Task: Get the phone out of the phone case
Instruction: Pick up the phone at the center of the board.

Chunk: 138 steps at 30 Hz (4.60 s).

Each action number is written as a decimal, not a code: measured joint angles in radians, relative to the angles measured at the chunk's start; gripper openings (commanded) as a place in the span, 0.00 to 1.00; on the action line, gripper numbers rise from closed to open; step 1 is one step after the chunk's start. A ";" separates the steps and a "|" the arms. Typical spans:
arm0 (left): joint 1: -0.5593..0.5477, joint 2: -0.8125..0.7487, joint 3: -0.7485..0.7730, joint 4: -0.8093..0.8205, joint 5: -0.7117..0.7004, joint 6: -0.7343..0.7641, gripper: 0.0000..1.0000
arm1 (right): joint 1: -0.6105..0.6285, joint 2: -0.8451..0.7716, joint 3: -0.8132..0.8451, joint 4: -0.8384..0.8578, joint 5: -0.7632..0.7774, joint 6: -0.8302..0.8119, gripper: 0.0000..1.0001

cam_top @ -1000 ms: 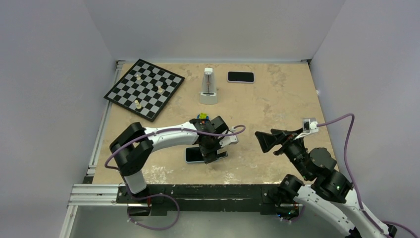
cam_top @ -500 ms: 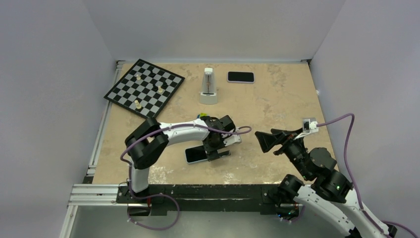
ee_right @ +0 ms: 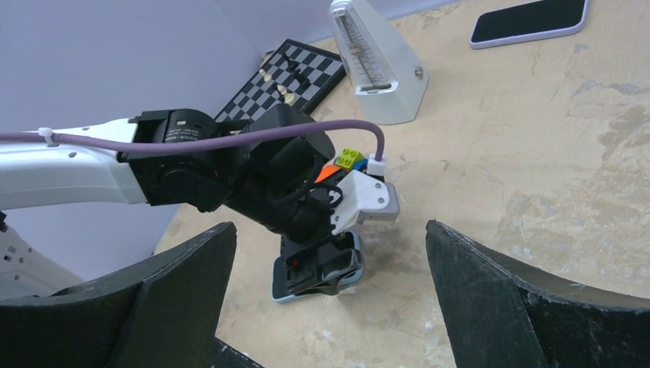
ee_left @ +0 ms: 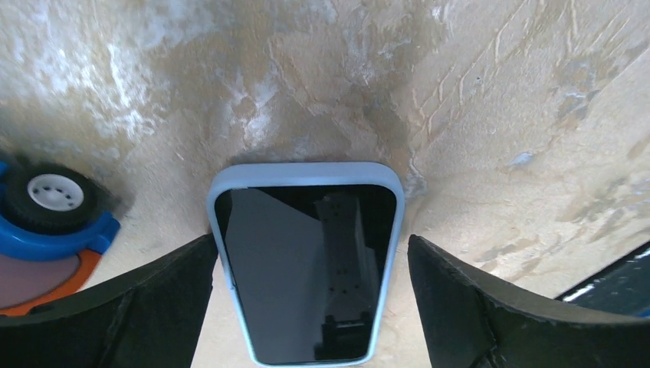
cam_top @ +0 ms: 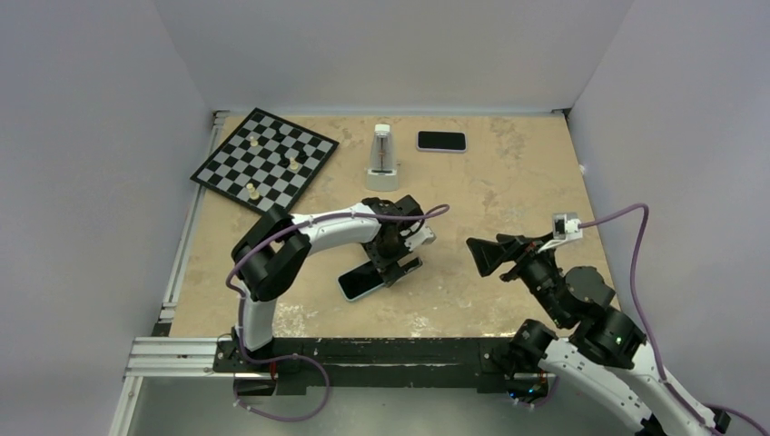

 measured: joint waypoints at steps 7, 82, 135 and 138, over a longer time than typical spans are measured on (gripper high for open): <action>0.006 -0.031 -0.043 0.006 0.019 -0.184 0.87 | 0.000 0.053 0.000 0.000 0.015 0.017 0.98; 0.103 -0.582 -0.233 0.396 0.005 -1.111 0.00 | -0.029 0.749 -0.214 0.682 -0.471 0.051 0.58; 0.192 -0.756 -0.608 1.456 0.486 -1.193 1.00 | -0.393 0.581 -0.113 0.785 -1.192 0.239 0.00; 0.195 -0.771 -0.627 1.462 0.441 -1.192 1.00 | -0.393 0.580 -0.119 0.789 -1.192 0.259 0.00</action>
